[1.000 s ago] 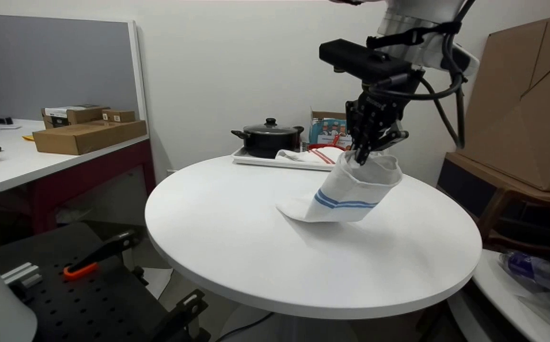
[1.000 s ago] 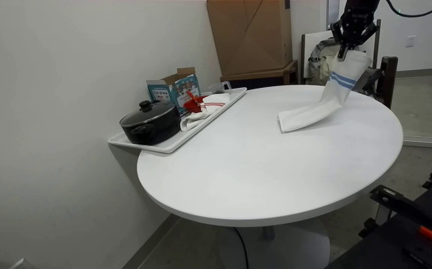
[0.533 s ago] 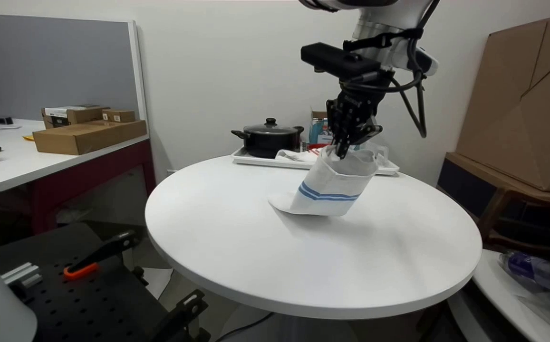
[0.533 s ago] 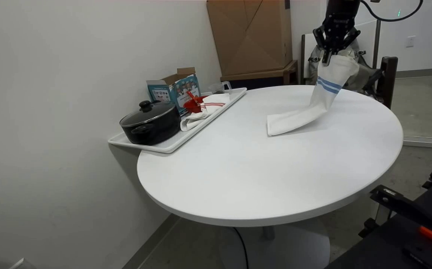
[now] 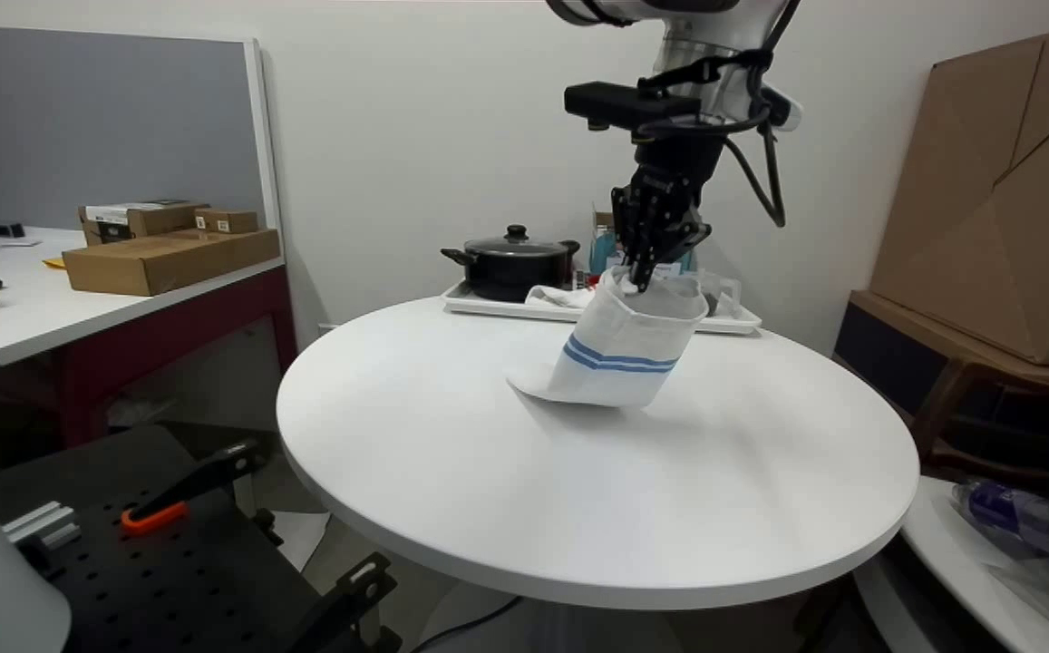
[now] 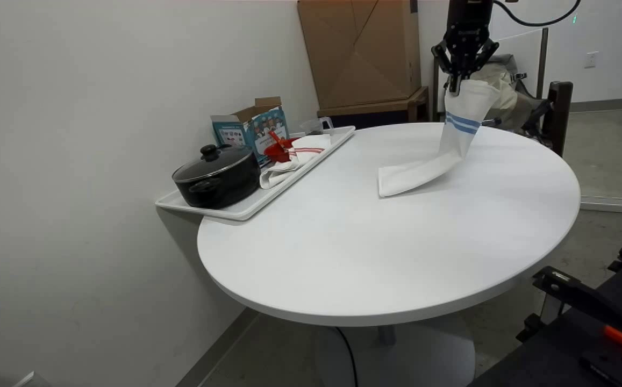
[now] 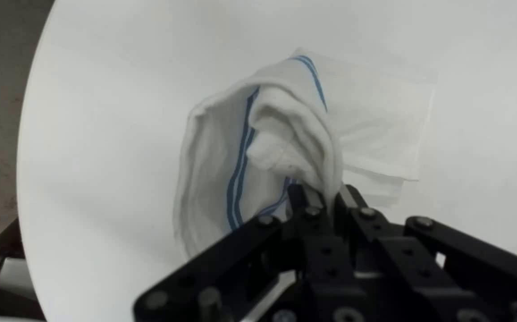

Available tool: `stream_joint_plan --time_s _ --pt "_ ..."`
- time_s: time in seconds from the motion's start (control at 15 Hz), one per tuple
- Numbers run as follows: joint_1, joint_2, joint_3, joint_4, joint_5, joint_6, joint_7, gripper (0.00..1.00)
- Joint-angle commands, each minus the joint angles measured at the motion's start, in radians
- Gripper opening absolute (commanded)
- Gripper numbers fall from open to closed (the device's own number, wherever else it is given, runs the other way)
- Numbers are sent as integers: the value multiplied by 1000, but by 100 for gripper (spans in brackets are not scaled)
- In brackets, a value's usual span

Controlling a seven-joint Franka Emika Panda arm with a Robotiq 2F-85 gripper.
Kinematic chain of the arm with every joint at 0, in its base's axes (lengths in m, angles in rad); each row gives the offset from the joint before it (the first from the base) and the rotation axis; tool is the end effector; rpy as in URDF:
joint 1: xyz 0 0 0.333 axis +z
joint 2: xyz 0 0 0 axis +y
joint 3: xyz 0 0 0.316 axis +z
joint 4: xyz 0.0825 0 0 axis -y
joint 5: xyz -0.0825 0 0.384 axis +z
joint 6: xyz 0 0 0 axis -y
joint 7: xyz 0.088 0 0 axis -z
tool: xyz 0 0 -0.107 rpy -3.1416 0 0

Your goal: Fold the tea towel on the table

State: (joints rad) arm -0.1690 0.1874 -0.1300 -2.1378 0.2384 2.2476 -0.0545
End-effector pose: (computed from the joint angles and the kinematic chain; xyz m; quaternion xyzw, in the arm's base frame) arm 0.5338 -0.1567 0.3130 -0.9764 0.1978 0.0226 0.0830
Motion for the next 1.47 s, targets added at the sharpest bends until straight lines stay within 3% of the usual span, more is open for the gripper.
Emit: stream_joint_plan --time_s 0.0,0.67,1.2,1.4 --pt "53 84 16 91 -101 -60 132 2" --pt "210 280 54 297 -262 -190 368 2" --pt "226 367 49 391 -266 -249 400 2" --pt "221 432 50 418 -253 -215 409 2"
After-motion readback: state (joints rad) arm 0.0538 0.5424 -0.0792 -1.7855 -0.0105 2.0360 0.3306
